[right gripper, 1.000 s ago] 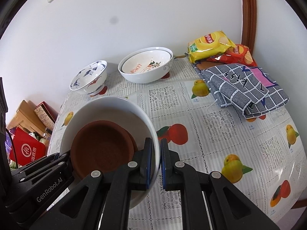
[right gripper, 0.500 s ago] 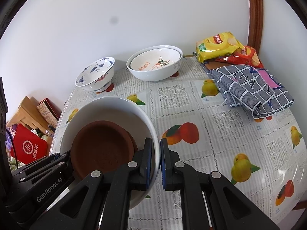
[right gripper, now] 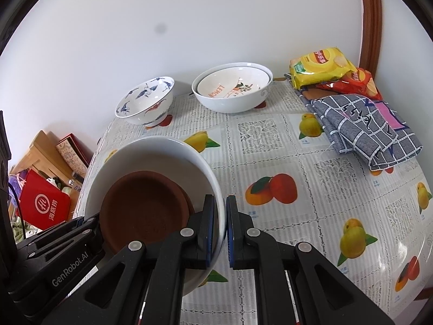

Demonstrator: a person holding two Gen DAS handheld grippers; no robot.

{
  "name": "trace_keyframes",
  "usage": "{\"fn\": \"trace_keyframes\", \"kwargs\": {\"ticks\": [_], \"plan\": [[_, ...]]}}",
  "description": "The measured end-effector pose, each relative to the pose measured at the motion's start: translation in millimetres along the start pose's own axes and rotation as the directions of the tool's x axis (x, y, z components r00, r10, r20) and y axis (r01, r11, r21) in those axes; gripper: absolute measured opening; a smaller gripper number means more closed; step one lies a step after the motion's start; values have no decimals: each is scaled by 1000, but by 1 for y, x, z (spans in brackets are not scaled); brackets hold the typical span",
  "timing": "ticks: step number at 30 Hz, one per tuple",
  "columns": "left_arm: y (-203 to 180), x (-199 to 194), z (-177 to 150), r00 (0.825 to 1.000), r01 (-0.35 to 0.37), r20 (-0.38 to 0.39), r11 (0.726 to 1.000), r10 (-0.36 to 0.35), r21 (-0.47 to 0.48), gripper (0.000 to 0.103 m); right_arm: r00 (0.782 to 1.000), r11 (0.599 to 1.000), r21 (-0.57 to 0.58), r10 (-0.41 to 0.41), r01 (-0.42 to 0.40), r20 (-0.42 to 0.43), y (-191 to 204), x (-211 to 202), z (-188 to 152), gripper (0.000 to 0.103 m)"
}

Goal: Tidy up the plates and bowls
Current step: 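Carry the white bowl with both grippers over the light-blue plate stack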

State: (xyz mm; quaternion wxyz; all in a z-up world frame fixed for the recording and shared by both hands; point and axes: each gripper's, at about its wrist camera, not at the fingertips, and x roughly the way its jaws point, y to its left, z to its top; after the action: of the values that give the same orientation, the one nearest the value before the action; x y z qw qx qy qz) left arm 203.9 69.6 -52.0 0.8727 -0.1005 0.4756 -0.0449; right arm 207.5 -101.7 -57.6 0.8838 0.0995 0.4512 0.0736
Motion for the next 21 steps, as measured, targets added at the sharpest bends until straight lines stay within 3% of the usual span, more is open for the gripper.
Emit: {"fn": "trace_keyframes", "kwargs": {"ticks": [21], "plan": [[30,10,0,1000,-15,-17,999,15,-38,10,999,999,-30,10,-11,-37,24,22,-4,8]]}}
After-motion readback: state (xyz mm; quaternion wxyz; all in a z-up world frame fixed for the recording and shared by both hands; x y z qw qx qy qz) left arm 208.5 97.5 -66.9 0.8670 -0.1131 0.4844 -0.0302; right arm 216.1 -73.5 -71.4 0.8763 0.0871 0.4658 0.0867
